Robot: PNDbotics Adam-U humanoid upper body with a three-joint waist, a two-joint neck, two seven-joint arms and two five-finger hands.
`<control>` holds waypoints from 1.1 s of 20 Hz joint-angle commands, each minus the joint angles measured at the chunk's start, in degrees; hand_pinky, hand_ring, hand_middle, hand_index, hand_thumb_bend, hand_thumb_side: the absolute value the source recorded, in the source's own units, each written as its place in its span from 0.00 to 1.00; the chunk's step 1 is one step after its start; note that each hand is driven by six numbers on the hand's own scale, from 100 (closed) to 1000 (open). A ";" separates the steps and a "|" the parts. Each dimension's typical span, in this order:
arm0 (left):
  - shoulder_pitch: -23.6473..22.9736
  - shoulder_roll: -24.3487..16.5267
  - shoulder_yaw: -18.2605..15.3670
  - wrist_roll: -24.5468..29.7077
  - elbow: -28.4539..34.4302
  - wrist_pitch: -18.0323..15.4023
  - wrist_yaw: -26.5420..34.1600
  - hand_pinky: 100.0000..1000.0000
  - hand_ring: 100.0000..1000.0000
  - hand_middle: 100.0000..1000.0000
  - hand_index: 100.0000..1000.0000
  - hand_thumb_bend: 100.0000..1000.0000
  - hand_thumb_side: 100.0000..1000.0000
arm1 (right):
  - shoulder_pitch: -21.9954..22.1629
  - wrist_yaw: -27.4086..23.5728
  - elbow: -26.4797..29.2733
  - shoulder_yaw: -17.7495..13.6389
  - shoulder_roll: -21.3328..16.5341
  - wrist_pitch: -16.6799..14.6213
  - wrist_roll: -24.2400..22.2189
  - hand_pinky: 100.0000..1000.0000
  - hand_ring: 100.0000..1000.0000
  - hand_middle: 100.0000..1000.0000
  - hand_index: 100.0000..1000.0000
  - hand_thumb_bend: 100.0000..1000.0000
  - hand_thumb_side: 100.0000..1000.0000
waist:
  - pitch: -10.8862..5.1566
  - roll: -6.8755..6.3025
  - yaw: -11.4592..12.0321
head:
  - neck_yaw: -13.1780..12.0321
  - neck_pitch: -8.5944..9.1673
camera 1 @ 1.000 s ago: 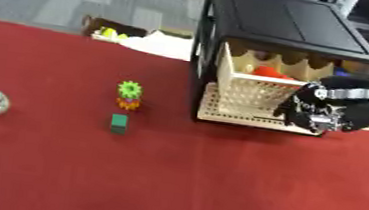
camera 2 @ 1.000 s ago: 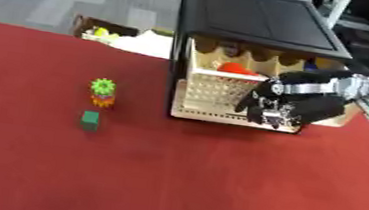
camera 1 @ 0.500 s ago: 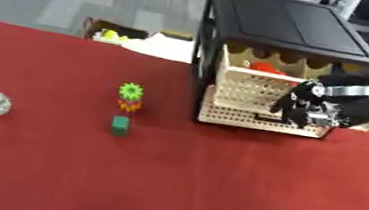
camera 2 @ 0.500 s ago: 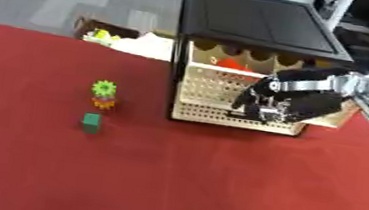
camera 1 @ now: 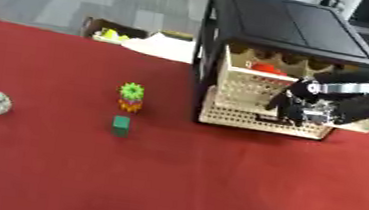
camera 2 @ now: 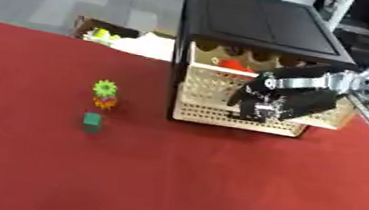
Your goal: Pick up objects from table and place into drawer.
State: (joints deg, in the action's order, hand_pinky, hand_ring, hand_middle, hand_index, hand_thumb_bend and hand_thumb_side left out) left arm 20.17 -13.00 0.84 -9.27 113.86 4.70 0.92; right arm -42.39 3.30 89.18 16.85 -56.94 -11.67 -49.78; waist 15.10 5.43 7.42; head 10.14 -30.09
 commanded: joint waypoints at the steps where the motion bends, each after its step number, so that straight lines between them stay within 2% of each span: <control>1: 0.82 -0.31 -0.45 0.25 0.73 -0.04 -0.12 0.70 0.68 0.60 0.77 0.00 1.00 | -0.88 1.13 -1.13 -0.95 -0.86 -0.25 0.61 0.36 0.58 0.64 0.90 0.00 1.00 | -0.61 -0.20 0.06 | -0.02 0.83; 22: 1.17 -0.03 -0.35 1.07 0.73 -0.42 -0.50 0.70 0.66 0.60 0.77 0.00 1.00 | -2.35 3.02 -4.14 -2.07 -0.27 -1.46 1.84 0.36 0.57 0.64 0.88 0.00 1.00 | 0.91 -0.72 1.03 | 0.24 2.45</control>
State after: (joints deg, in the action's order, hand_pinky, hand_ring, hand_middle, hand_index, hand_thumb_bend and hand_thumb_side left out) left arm 20.59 -12.93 0.83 -8.42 113.86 4.33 0.63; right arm -44.41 5.49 85.90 15.09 -56.18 -13.20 -48.14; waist 16.73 5.06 8.40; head 10.25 -28.48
